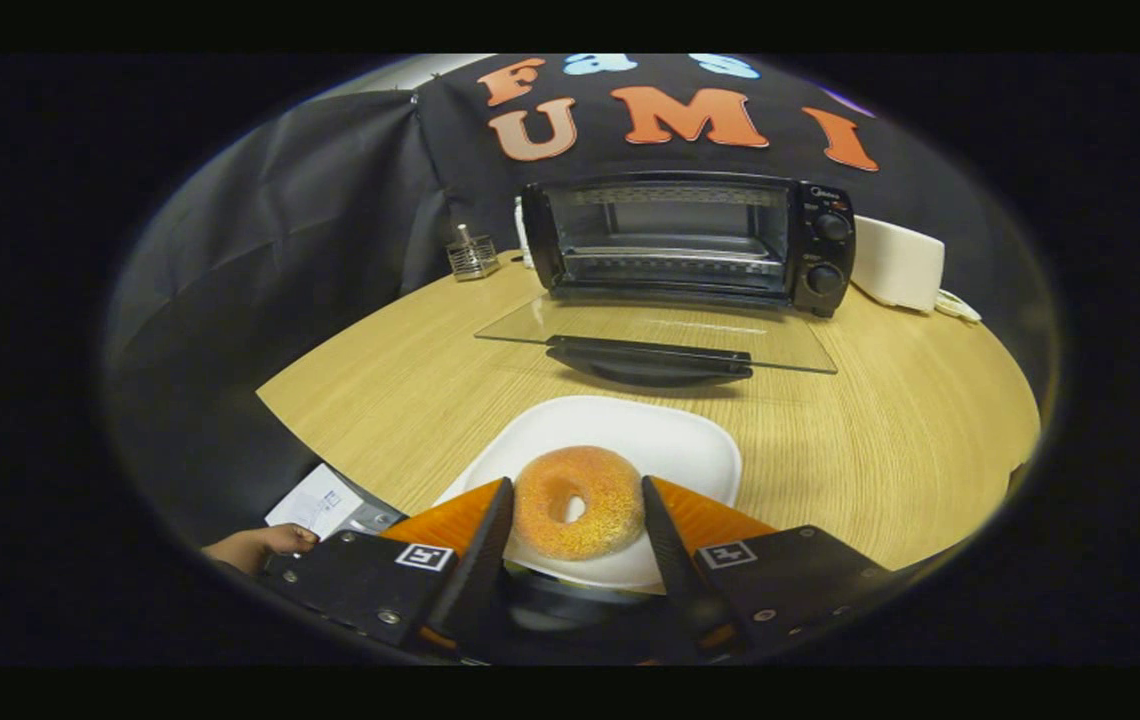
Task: Open the toaster oven, put the food inside, and close the toaster oven door.
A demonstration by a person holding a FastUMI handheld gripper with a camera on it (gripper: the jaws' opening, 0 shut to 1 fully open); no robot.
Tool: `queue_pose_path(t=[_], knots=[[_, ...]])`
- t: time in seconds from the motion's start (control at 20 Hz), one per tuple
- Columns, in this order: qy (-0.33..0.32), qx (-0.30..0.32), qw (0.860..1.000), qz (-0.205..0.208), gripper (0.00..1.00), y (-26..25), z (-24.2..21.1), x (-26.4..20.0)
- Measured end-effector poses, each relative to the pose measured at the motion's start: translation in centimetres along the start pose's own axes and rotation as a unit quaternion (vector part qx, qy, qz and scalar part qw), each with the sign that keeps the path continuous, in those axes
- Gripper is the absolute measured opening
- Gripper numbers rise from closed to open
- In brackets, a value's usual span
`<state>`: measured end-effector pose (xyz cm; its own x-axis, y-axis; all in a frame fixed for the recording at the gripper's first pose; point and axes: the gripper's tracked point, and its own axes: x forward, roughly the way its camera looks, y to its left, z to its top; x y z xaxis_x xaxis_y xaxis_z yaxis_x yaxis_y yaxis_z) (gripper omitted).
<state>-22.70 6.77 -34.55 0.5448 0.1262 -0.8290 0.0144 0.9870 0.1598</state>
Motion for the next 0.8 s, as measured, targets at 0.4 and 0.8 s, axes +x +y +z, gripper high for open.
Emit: queue_pose_path(t=[0.4,0.8], knots=[[0.004,0.014,1.0,0.002,0.58,0.1,0.2,-0.2],[-0.003,0.047,0.999,0.009,0.33,0.1,1.2,-0.2]])
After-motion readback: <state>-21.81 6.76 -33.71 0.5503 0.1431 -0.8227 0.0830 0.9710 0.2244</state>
